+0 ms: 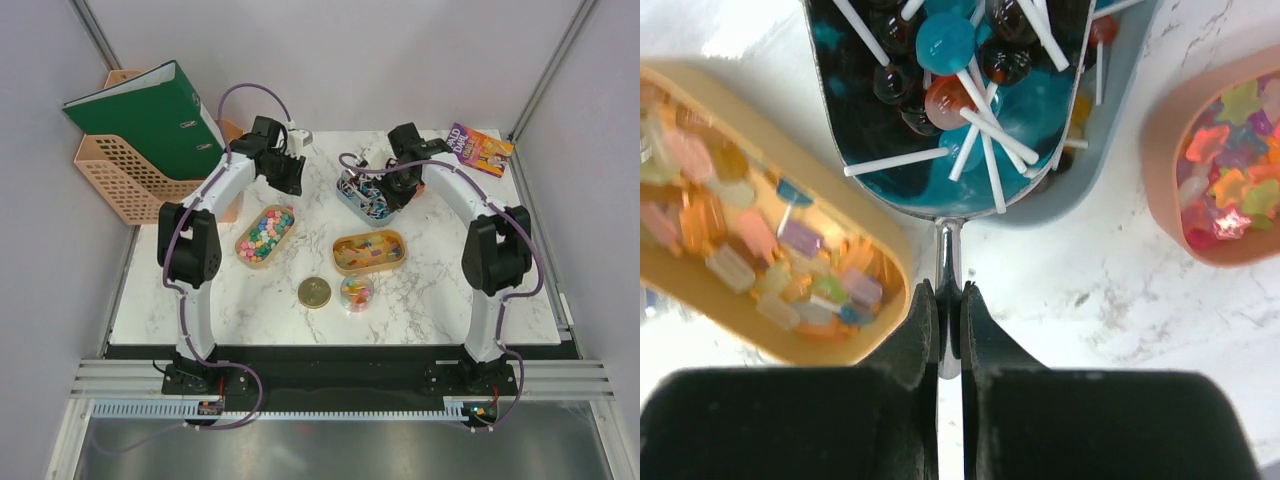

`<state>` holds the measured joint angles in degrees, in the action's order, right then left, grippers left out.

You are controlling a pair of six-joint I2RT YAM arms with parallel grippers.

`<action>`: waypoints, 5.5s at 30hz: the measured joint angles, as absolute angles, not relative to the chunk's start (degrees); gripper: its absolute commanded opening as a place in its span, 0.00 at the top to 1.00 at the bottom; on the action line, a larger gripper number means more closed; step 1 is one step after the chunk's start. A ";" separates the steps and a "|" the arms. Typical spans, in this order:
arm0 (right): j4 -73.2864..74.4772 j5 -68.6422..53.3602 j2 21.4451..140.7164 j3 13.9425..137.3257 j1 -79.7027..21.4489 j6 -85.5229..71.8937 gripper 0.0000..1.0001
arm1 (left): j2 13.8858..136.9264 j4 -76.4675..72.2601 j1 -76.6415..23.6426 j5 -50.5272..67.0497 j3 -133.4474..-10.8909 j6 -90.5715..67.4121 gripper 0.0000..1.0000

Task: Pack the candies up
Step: Scoop the fake candies from the storage box, then place the fake candies in the packing bottle, then adjust the spatula.

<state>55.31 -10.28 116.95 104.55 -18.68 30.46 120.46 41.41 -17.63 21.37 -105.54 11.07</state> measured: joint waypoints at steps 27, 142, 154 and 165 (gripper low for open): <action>74.83 11.92 89.06 81.28 -31.81 66.35 1.00 | 115.44 41.65 -17.69 -6.31 -99.33 5.93 0.00; 59.42 -9.21 87.00 96.33 -22.48 37.65 1.00 | 120.40 27.11 -25.08 52.10 -105.86 -10.17 0.75; 50.15 -1.58 91.18 93.97 -9.39 30.59 1.00 | 121.45 28.23 -24.73 39.33 -112.12 -5.15 0.26; 47.37 -0.78 92.82 93.91 -2.15 26.59 1.00 | 140.11 22.72 -30.89 25.02 -129.14 6.37 0.28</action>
<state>47.37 -0.78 92.82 93.91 -2.15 26.59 140.11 22.72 -30.89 25.02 -129.14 6.37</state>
